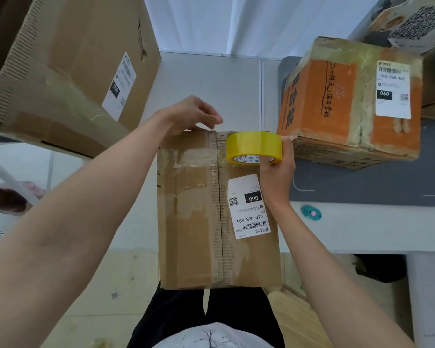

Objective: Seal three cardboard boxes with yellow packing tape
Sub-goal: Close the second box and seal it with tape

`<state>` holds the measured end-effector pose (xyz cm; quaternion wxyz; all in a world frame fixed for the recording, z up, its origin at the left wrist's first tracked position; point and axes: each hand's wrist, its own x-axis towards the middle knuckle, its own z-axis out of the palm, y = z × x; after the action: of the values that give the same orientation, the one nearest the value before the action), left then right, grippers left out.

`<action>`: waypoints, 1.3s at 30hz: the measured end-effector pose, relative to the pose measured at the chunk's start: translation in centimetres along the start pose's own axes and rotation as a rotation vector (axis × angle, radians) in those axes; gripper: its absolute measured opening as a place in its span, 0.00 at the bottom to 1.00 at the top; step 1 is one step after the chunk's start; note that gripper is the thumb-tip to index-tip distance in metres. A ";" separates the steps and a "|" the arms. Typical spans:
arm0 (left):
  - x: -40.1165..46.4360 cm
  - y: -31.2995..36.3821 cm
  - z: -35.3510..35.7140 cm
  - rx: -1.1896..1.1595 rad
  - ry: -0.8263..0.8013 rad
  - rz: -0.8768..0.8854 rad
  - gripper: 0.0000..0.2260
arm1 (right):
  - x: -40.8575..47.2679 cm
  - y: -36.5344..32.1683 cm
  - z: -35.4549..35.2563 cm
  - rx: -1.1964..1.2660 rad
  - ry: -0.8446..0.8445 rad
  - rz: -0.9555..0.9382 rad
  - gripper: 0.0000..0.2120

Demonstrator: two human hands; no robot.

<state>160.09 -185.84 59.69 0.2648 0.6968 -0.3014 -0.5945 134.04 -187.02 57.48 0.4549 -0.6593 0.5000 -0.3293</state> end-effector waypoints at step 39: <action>-0.3 -3.0 5.0 0.368 0.491 0.213 0.19 | -0.1 -0.1 0.1 -0.047 0.033 0.005 0.05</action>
<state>155.42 -183.65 56.91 0.2600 0.8200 -0.4022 -0.3134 134.16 -186.89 57.57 0.4320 -0.6628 0.5167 -0.3273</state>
